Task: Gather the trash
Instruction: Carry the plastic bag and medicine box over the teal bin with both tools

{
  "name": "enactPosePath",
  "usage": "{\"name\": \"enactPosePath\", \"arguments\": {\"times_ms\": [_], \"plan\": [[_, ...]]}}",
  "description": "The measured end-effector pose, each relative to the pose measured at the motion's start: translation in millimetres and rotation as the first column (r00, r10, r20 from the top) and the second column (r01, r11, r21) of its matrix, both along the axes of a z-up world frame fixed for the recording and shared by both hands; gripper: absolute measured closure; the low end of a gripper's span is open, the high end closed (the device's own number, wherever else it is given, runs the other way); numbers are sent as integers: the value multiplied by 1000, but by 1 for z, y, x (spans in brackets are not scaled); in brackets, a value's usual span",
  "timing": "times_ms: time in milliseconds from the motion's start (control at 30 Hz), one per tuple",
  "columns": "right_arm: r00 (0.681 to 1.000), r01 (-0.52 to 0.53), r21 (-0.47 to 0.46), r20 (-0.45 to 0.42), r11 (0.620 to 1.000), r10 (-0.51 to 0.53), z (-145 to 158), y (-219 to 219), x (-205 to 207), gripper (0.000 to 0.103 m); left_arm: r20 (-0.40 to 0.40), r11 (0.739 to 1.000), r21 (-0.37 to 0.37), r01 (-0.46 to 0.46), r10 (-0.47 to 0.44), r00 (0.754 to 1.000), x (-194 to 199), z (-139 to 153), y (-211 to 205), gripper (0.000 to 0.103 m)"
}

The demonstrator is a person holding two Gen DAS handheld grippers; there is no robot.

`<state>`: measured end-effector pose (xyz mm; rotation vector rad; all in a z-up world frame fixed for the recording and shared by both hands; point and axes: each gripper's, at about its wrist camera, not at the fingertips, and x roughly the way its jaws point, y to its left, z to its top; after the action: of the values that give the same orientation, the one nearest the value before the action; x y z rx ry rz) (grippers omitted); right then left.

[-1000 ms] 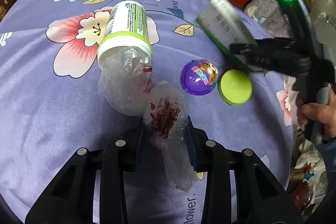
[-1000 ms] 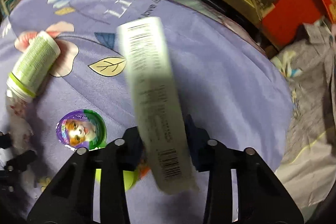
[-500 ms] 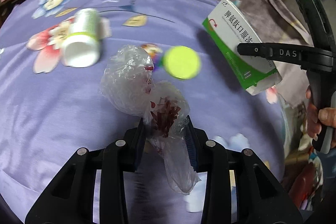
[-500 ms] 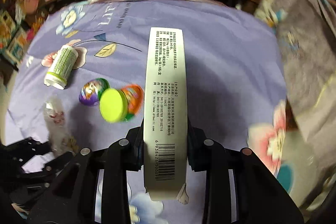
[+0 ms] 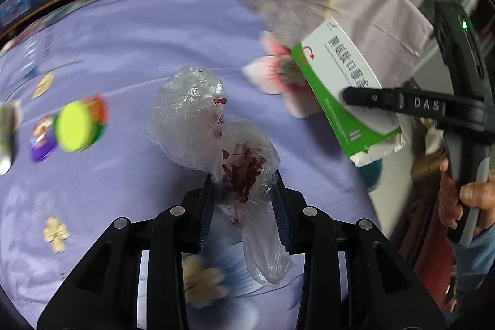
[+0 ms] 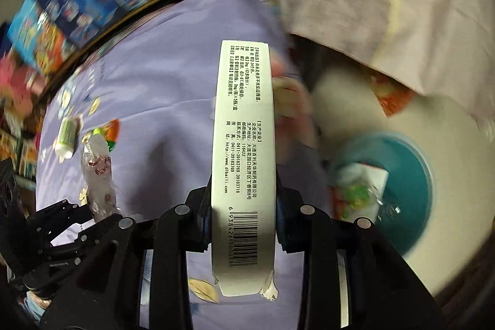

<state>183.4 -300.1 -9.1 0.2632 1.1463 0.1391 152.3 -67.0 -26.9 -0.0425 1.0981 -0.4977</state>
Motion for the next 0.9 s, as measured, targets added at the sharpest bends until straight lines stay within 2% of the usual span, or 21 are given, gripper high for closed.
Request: {"name": "enactPosePath", "arguments": {"times_ms": [233, 433, 800, 900], "plan": [[985, 170, 62, 2, 984, -170, -15, -99, -42, 73, -4, 991, 49, 124, -124, 992, 0, 1, -80, 67], [960, 278, 104, -52, 955, -273, -48, -161, -64, 72, -25, 980, 80, 184, -183, 983, 1, -8, -129, 67], [932, 358, 144, -117, 922, -344, -99, -211, -69, 72, -67, 963, 136, 234, -227, 972, 10, -26, -191, 67], [925, 377, 176, -123, 909, -360, -113, -219, -69, 68, -74, 957, 150, 249, -240, 968, 11, -30, -206, 67]]}}
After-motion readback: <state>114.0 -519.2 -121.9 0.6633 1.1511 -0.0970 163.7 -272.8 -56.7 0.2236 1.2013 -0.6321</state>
